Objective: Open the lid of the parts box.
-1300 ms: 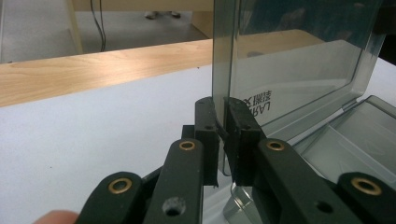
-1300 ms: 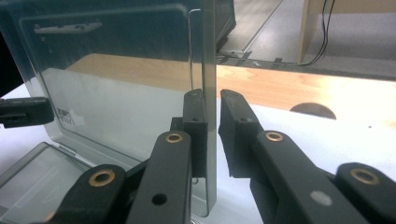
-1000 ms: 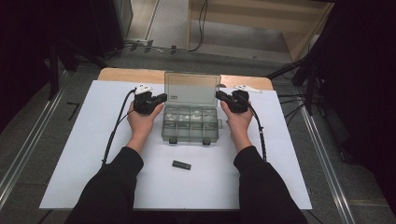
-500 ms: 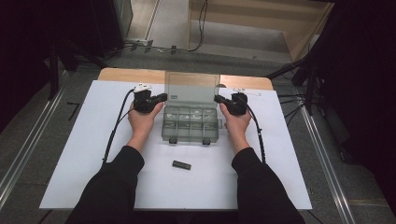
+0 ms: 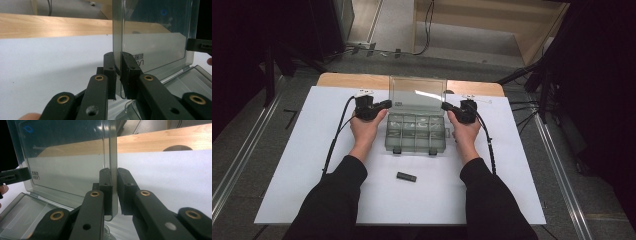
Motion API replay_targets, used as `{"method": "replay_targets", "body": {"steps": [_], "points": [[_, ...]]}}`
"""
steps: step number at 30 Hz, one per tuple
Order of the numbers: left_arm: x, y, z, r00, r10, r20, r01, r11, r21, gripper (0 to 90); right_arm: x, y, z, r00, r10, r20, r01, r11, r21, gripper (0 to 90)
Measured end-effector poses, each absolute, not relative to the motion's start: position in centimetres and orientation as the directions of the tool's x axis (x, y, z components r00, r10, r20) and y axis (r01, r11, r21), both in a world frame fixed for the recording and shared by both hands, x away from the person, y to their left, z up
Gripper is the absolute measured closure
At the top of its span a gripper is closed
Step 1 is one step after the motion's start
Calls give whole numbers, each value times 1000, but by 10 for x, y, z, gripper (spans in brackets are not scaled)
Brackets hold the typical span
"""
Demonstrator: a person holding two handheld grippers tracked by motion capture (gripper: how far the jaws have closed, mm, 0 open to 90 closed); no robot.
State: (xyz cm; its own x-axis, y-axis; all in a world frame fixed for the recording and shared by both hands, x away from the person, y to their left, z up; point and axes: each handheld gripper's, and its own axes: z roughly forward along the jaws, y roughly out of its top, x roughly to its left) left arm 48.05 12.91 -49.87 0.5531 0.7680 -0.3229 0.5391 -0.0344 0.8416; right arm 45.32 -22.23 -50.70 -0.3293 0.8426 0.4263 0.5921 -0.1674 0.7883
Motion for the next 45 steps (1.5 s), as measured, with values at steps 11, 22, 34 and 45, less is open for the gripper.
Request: {"method": "replay_targets", "body": {"steps": [11, 22, 34, 45], "points": [[484, 131, -506, 535, 765, -358, 582, -27, 812, 796, 457, -227, -517, -316, 813, 489, 626, -209, 751, 790], [486, 131, -509, 517, 763, -388, 621, -21, 784, 785, 458, -228, -523, -306, 812, 498, 648, -205, 733, 774], [486, 131, -511, 501, 761, -412, 643, -9, 766, 771, 459, -227, -524, -290, 815, 502, 670, -202, 714, 762], [486, 131, -511, 495, 762, -417, 651, -9, 759, 767, 460, -226, -525, -278, 821, 499, 688, -192, 700, 749]]}}
